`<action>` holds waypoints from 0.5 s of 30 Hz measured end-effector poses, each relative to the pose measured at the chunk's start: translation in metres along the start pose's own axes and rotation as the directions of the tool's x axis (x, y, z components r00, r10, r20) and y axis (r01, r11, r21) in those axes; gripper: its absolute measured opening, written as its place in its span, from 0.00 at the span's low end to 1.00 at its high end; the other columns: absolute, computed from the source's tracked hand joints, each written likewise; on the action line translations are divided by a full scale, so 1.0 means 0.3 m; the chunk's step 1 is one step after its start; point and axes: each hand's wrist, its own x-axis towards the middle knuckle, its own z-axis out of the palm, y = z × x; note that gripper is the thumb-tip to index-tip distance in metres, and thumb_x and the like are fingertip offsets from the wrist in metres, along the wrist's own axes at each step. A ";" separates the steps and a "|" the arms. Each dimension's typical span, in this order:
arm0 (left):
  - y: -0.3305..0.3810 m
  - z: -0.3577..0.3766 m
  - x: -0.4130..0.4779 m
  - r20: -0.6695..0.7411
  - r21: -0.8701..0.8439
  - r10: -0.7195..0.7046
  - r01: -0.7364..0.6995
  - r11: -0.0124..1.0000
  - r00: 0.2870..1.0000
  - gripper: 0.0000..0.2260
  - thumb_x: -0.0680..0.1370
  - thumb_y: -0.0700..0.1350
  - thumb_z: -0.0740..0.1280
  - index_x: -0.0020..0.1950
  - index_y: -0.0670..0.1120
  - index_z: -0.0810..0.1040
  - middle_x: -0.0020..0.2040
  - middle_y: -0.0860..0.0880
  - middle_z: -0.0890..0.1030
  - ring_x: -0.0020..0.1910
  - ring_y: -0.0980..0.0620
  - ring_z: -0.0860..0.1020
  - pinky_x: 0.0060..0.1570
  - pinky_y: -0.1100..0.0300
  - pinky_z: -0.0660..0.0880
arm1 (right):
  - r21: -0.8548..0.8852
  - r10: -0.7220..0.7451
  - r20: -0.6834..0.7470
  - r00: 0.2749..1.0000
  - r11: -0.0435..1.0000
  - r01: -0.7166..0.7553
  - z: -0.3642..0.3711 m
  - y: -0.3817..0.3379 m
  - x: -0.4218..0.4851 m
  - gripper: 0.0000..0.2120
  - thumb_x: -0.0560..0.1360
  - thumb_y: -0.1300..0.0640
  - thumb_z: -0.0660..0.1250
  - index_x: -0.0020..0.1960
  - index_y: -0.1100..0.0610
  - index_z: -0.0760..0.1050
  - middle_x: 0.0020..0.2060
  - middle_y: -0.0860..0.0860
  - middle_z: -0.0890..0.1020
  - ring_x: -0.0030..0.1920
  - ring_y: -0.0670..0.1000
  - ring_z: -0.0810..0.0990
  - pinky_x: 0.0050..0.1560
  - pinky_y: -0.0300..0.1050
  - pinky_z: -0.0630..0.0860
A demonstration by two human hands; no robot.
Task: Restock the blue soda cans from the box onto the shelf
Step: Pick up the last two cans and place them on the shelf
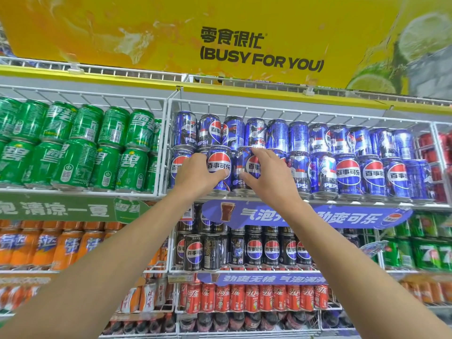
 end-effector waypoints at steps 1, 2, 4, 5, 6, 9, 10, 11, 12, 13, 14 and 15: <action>-0.003 0.001 -0.002 -0.004 0.007 0.001 -0.001 1.000 1.000 0.19 0.72 0.61 0.75 0.51 0.47 0.82 0.41 0.47 0.84 0.39 0.45 0.83 0.45 0.43 0.83 | -0.003 0.000 0.002 1.000 1.000 0.000 0.001 0.001 -0.001 0.33 0.80 0.47 0.72 0.80 0.56 0.66 0.74 0.52 0.74 0.71 0.55 0.75 0.67 0.52 0.73; -0.005 0.000 -0.003 -0.006 0.015 0.002 -0.002 1.000 1.000 0.20 0.72 0.62 0.75 0.51 0.47 0.82 0.41 0.47 0.85 0.39 0.45 0.83 0.45 0.43 0.82 | -0.007 -0.001 0.004 1.000 1.000 0.001 0.001 0.003 -0.001 0.33 0.80 0.47 0.72 0.80 0.56 0.65 0.74 0.52 0.73 0.71 0.55 0.75 0.68 0.52 0.73; -0.005 -0.006 -0.006 -0.001 0.027 -0.004 0.004 1.000 1.000 0.20 0.72 0.62 0.74 0.51 0.46 0.82 0.41 0.45 0.85 0.39 0.44 0.83 0.44 0.42 0.82 | -0.008 -0.002 0.007 1.000 1.000 0.002 0.003 0.005 -0.001 0.33 0.80 0.47 0.72 0.80 0.56 0.66 0.74 0.52 0.74 0.71 0.55 0.75 0.67 0.51 0.73; -0.004 -0.009 -0.006 0.003 0.030 -0.009 0.009 1.000 1.000 0.21 0.72 0.62 0.74 0.51 0.45 0.82 0.41 0.45 0.85 0.40 0.43 0.84 0.44 0.42 0.82 | -0.007 0.000 0.007 1.000 1.000 0.000 0.003 0.006 -0.002 0.33 0.80 0.47 0.72 0.79 0.56 0.66 0.73 0.52 0.74 0.70 0.55 0.76 0.66 0.51 0.73; -0.004 -0.011 -0.005 0.005 0.027 -0.010 0.010 1.000 1.000 0.21 0.72 0.61 0.75 0.51 0.45 0.82 0.42 0.44 0.85 0.40 0.43 0.84 0.45 0.42 0.82 | -0.007 0.001 0.007 1.000 1.000 -0.001 0.002 0.007 -0.001 0.32 0.80 0.47 0.72 0.79 0.56 0.66 0.74 0.52 0.74 0.70 0.55 0.76 0.66 0.50 0.73; -0.006 -0.014 -0.004 0.022 -0.020 -0.024 0.025 0.999 0.999 0.21 0.71 0.61 0.76 0.53 0.45 0.83 0.44 0.44 0.86 0.42 0.43 0.84 0.47 0.41 0.82 | -0.005 0.000 0.010 1.000 1.000 0.000 0.004 0.009 -0.004 0.32 0.80 0.48 0.71 0.80 0.56 0.65 0.75 0.52 0.72 0.71 0.55 0.75 0.67 0.50 0.73; -0.010 -0.014 -0.003 0.027 -0.037 -0.028 0.029 0.999 0.999 0.21 0.71 0.60 0.76 0.53 0.45 0.83 0.44 0.44 0.86 0.42 0.44 0.84 0.48 0.42 0.82 | -0.006 -0.003 0.012 1.000 1.000 0.003 0.006 0.010 -0.005 0.33 0.80 0.48 0.71 0.80 0.56 0.65 0.76 0.52 0.72 0.72 0.55 0.75 0.68 0.51 0.73; -0.011 -0.015 -0.003 0.030 -0.047 -0.033 0.034 0.998 0.999 0.21 0.71 0.60 0.76 0.53 0.45 0.83 0.44 0.45 0.86 0.42 0.44 0.84 0.49 0.42 0.82 | -0.007 -0.006 0.012 1.000 1.000 0.006 0.007 0.011 -0.007 0.33 0.81 0.48 0.70 0.80 0.56 0.64 0.76 0.52 0.71 0.72 0.56 0.74 0.68 0.52 0.73; -0.012 -0.016 -0.002 0.034 -0.052 -0.034 0.036 0.998 0.999 0.21 0.71 0.60 0.76 0.53 0.45 0.83 0.45 0.44 0.86 0.43 0.44 0.84 0.49 0.42 0.82 | -0.007 -0.008 0.012 1.000 1.000 0.008 0.008 0.012 -0.007 0.33 0.81 0.48 0.70 0.81 0.56 0.64 0.77 0.52 0.70 0.73 0.56 0.74 0.68 0.53 0.73; -0.011 -0.018 -0.003 0.039 -0.057 -0.035 0.037 0.998 0.999 0.21 0.71 0.59 0.76 0.53 0.44 0.83 0.45 0.44 0.86 0.43 0.44 0.84 0.49 0.42 0.82 | -0.007 -0.007 0.013 1.000 1.000 0.007 0.009 0.012 -0.007 0.33 0.81 0.48 0.70 0.81 0.56 0.63 0.77 0.52 0.70 0.73 0.56 0.74 0.68 0.53 0.74; -0.010 -0.021 -0.004 0.042 -0.064 -0.032 0.034 0.997 0.999 0.20 0.72 0.59 0.77 0.53 0.44 0.83 0.45 0.43 0.86 0.43 0.44 0.84 0.49 0.42 0.82 | -0.009 -0.006 0.013 1.000 1.000 0.006 0.010 0.012 -0.007 0.33 0.81 0.47 0.70 0.81 0.56 0.63 0.77 0.52 0.70 0.73 0.56 0.74 0.68 0.54 0.74; -0.009 -0.023 -0.005 0.044 -0.071 -0.027 0.030 0.997 0.999 0.19 0.72 0.58 0.77 0.51 0.45 0.82 0.45 0.43 0.86 0.43 0.44 0.84 0.49 0.42 0.82 | -0.012 -0.005 0.012 1.000 1.000 0.006 0.009 0.013 -0.005 0.33 0.81 0.47 0.70 0.81 0.56 0.63 0.77 0.52 0.70 0.72 0.56 0.74 0.67 0.54 0.75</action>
